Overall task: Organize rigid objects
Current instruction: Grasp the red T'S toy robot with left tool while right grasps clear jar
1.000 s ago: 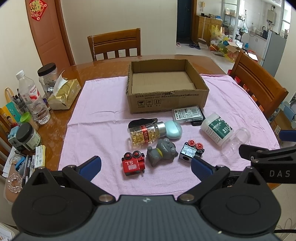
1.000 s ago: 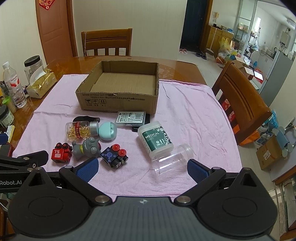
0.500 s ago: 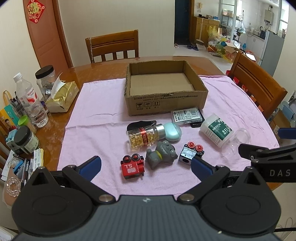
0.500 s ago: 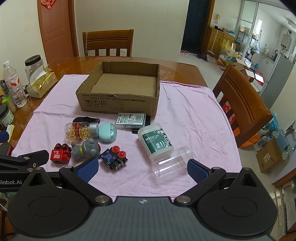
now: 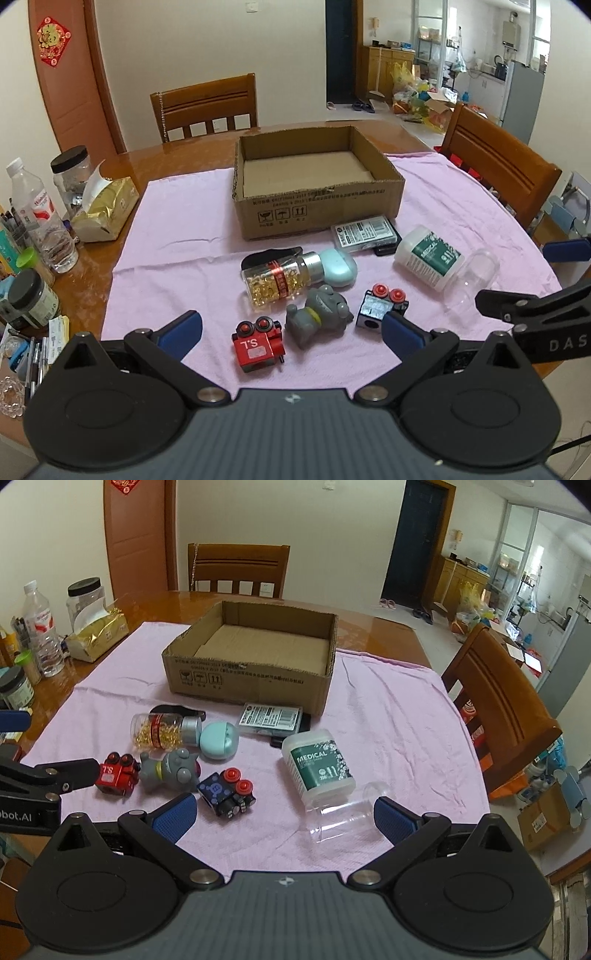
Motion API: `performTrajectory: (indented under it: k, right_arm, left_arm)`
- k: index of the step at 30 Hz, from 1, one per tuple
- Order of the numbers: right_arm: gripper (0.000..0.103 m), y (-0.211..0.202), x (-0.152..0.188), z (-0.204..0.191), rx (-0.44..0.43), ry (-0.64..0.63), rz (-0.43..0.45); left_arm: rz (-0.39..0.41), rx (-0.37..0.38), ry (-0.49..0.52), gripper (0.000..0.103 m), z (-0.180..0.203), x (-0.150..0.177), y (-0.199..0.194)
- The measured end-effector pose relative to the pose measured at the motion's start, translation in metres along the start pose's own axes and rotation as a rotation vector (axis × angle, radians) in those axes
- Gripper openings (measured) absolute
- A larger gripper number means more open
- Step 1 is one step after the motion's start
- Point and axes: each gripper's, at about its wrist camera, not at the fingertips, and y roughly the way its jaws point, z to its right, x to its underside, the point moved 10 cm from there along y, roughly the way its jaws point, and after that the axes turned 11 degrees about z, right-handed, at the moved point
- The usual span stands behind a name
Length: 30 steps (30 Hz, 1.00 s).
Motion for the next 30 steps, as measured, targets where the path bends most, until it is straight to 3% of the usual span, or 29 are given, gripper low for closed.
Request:
performTrajectory:
  k: [6, 15, 30]
  right_arm:
    - [0.103, 0.013, 0.018, 0.0, -0.018, 0.008, -0.007]
    - [0.103, 0.031, 0.045, -0.004, -0.032, 0.015, -0.068]
    - [0.103, 0.058, 0.056, 0.034, -0.009, 0.029, -0.125]
  left_arm:
    - [-0.004, -0.024, -0.009, 0.102, -0.013, 0.021, 0.022]
    - [-0.096, -0.097, -0.073, 0.102, -0.035, 0.063, 0.061]
    - [-0.195, -0.093, -0.134, 0.102, -0.042, 0.095, 0.109]
